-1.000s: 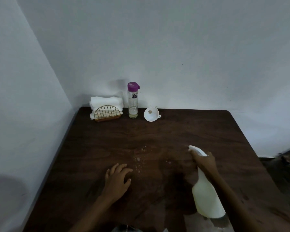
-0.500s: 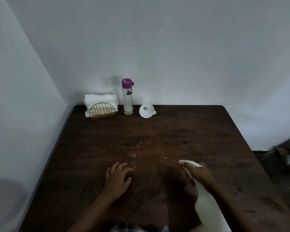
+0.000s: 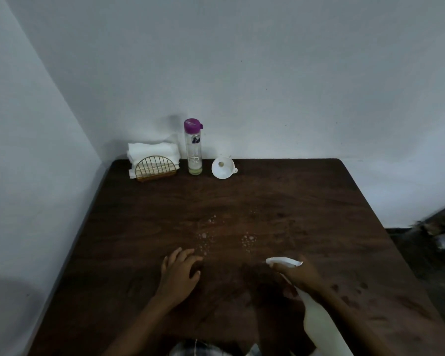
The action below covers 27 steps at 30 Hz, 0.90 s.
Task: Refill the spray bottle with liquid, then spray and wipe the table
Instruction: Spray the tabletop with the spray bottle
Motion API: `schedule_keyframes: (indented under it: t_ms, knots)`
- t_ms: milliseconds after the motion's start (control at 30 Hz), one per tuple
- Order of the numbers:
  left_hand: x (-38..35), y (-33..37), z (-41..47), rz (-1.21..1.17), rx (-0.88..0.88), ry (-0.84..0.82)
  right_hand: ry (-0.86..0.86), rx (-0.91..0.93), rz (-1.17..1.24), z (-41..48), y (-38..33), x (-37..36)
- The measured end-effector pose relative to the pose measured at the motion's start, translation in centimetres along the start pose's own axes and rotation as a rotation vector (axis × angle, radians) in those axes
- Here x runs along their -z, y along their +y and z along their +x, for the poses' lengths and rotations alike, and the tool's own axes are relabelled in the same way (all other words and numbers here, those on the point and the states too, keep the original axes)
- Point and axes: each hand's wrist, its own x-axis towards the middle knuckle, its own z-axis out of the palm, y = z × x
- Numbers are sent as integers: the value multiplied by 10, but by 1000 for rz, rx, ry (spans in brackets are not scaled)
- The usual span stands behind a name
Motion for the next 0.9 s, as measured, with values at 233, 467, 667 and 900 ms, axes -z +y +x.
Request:
schedule_keyframes:
  t_ms: [233, 467, 667, 900]
  knots:
    - [-2, 0, -3, -16, 4, 1, -1, -3, 143, -7, -5, -7]
    - [-4, 2, -2, -14, -3, -15, -128, 143, -93, -1, -25, 1]
    - [-2, 7, 2, -39, 1, 11, -110, 150, -36, 14, -26, -6]
    - [2, 20, 12, -74, 8, 3, -165, 424, -2, 8, -37, 33]
